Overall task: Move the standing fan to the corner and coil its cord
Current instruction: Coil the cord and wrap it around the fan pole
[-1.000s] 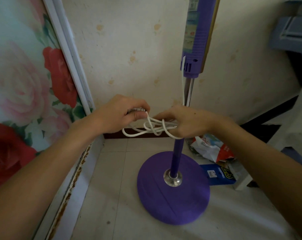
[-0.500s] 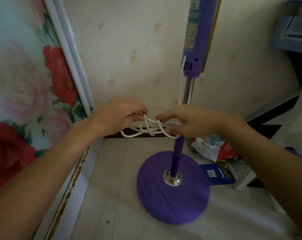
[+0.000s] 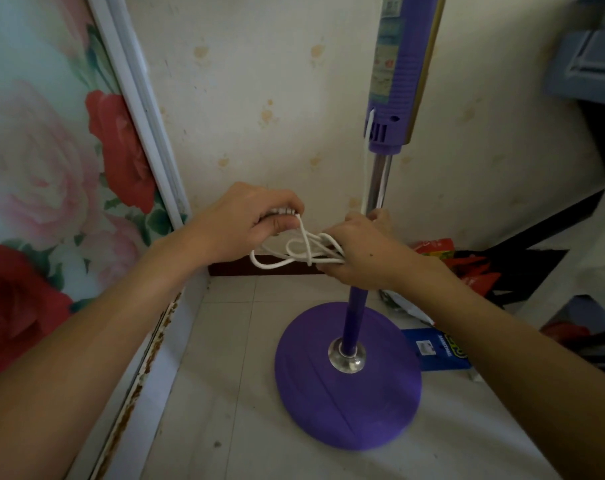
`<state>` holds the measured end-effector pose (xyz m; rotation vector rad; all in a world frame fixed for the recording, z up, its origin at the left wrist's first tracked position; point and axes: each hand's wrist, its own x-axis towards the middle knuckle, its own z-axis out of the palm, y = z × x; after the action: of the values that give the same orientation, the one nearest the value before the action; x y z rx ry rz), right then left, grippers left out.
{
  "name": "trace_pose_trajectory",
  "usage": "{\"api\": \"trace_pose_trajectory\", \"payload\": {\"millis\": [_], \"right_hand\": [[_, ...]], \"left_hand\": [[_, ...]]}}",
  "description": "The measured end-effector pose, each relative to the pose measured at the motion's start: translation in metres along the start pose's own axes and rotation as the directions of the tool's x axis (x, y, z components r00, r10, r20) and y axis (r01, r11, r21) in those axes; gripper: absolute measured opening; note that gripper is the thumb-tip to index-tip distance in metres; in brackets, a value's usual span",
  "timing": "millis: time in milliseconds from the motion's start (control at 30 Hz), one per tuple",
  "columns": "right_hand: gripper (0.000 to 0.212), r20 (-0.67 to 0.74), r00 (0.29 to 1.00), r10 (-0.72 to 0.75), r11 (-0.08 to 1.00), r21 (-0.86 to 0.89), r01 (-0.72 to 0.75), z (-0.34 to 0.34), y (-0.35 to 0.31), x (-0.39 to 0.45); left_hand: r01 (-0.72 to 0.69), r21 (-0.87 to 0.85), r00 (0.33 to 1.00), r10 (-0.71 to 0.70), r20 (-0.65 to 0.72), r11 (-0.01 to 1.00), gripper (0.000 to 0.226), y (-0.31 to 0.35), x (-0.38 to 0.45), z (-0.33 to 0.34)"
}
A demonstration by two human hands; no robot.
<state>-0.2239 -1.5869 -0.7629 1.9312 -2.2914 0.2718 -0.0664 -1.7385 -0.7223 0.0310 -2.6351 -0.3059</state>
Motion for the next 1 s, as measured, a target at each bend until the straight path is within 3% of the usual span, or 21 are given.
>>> {"api": "trace_pose_trajectory", "payload": {"millis": [100, 167, 233, 333, 400, 500, 533, 600, 667, 767, 833, 900, 933, 1000], "right_hand": [[0.017, -0.075, 0.995, -0.069, 0.984, -0.169, 0.056, 0.002, -0.005, -0.001], [0.019, -0.127, 0.978, -0.168, 0.955, -0.265, 0.130, 0.004, -0.012, -0.001], [0.019, -0.169, 0.962, -0.215, 0.939, -0.305, 0.156, 0.003, -0.017, -0.001], [0.020, -0.232, 0.949, -0.213, 0.936, -0.328, 0.130, 0.003, -0.011, -0.009], [0.019, -0.292, 0.931, -0.220, 0.947, -0.294, 0.132, 0.007, -0.007, -0.019], [0.023, -0.336, 0.926, -0.174, 0.979, -0.158, 0.126, 0.012, -0.007, -0.025], [0.025, -0.354, 0.926, -0.129, 0.990, -0.105, 0.098, 0.012, -0.005, -0.025], [0.028, -0.365, 0.931, -0.015, 0.999, -0.035, 0.002, 0.011, 0.005, -0.027], [0.027, -0.317, 0.945, 0.083, 0.993, -0.049, -0.104, 0.008, 0.016, -0.025], [0.026, -0.193, 0.962, 0.195, 0.953, -0.193, -0.232, 0.009, 0.015, -0.008], [0.018, -0.088, 0.960, 0.268, 0.894, -0.349, -0.281, 0.012, 0.003, 0.007], [0.018, -0.036, 0.962, 0.270, 0.843, -0.474, -0.254, 0.018, -0.008, 0.013], [0.020, -0.014, 0.969, 0.247, 0.826, -0.519, -0.218, 0.022, -0.010, 0.013], [0.024, 0.007, 0.984, 0.180, 0.817, -0.559, -0.145, 0.026, -0.010, 0.011]], "left_hand": [[0.035, -0.024, 0.995, -0.033, 0.092, 0.999, 0.016, 0.003, 0.008, 0.000], [-0.019, -0.010, 0.989, 0.021, 0.146, 1.000, 0.013, 0.009, 0.020, 0.002], [-0.048, -0.031, 0.992, 0.051, 0.114, 0.998, 0.011, 0.009, 0.032, 0.003], [0.149, -0.263, 0.987, -0.128, 0.095, 0.953, 0.005, -0.011, 0.034, 0.010], [0.339, -0.489, 0.935, -0.231, 0.269, 0.804, 0.012, -0.028, 0.022, 0.026], [0.542, -0.754, 0.839, -0.278, 0.467, 0.371, 0.016, -0.033, -0.004, 0.061], [0.544, -0.786, 0.834, -0.298, 0.465, 0.295, 0.016, -0.032, -0.013, 0.073], [0.511, -0.820, 0.845, -0.323, 0.425, 0.259, 0.028, -0.023, -0.033, 0.097], [0.501, -0.814, 0.849, -0.349, 0.397, 0.293, 0.028, 0.002, -0.053, 0.117], [0.584, -0.717, 0.792, -0.461, 0.401, 0.380, 0.039, 0.043, -0.062, 0.127], [0.629, -0.571, 0.773, -0.504, 0.385, 0.528, 0.042, 0.060, -0.055, 0.116], [0.522, -0.251, 0.841, -0.444, 0.309, 0.815, 0.047, 0.065, -0.042, 0.095], [0.422, -0.057, 0.879, -0.393, 0.270, 0.905, 0.048, 0.066, -0.035, 0.082], [0.224, 0.159, 0.939, -0.257, 0.230, 0.961, 0.046, 0.058, -0.018, 0.058]]}}
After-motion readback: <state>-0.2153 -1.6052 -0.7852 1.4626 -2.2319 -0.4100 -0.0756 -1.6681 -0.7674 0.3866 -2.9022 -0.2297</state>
